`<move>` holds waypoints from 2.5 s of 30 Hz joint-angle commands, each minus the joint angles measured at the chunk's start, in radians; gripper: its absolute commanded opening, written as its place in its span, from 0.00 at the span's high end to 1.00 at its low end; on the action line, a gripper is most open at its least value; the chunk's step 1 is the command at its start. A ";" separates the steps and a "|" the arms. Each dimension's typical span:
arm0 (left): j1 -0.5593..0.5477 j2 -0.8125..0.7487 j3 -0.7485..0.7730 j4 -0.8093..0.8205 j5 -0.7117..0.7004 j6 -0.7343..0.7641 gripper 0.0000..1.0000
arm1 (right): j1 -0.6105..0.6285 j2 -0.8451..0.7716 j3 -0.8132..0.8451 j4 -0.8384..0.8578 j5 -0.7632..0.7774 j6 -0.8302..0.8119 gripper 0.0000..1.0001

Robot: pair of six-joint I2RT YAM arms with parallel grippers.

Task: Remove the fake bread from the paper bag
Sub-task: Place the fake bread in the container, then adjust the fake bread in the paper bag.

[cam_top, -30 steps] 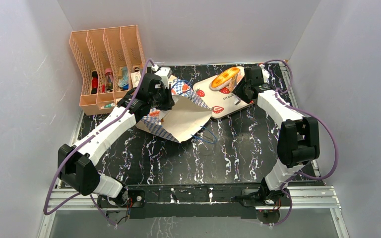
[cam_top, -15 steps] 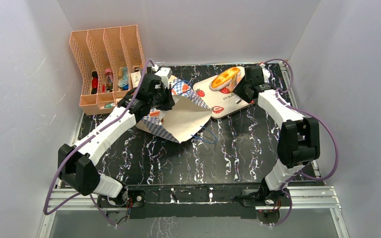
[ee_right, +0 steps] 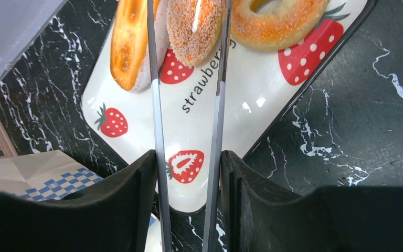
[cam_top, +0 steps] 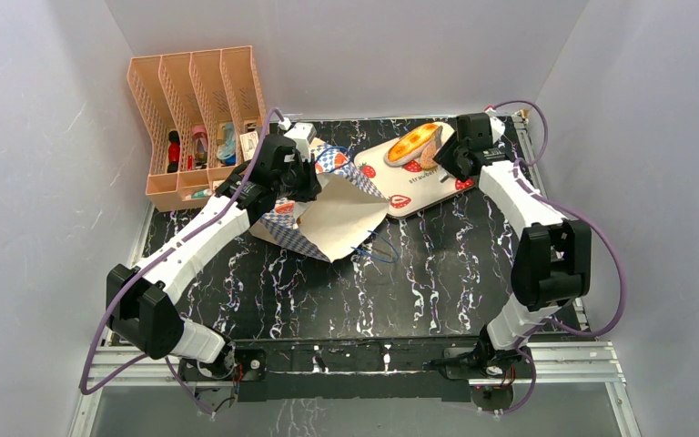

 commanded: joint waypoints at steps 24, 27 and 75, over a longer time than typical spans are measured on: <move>-0.004 0.019 0.058 -0.003 0.042 0.065 1.00 | 0.161 -0.524 -0.162 -0.002 -0.080 -0.048 0.64; -0.004 0.055 0.089 -0.012 0.046 0.074 1.00 | 0.250 -0.606 -0.207 -0.055 -0.063 -0.038 0.65; -0.041 -0.019 0.078 -0.150 0.142 0.057 1.00 | 0.738 -0.486 -0.522 0.361 -0.185 0.127 0.67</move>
